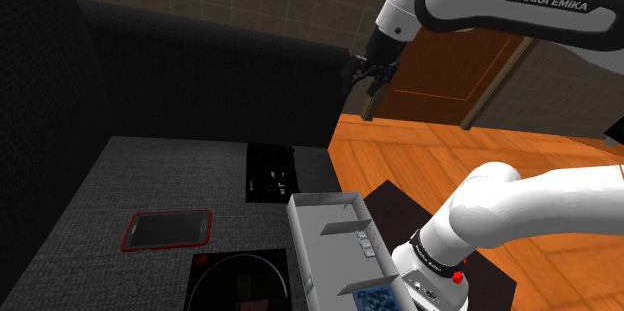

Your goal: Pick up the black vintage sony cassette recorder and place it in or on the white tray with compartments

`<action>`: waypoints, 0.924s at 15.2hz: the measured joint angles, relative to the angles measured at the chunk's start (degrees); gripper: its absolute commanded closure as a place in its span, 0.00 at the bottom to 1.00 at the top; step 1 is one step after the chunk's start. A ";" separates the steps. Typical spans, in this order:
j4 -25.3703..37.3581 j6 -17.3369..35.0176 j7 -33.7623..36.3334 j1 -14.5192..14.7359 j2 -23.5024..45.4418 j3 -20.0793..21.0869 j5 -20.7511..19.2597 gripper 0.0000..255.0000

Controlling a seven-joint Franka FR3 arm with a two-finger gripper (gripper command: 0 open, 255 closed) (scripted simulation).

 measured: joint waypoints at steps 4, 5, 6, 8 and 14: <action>-1.97 5.17 5.90 0.95 3.62 2.98 4.58 0.00; -2.10 6.28 7.26 1.17 4.61 3.63 5.67 0.00; -2.45 8.01 8.70 1.44 6.00 4.48 6.85 0.00; -3.37 11.31 11.59 2.13 8.23 6.20 9.25 0.00; -1.73 20.62 18.72 3.38 18.28 10.32 15.21 0.00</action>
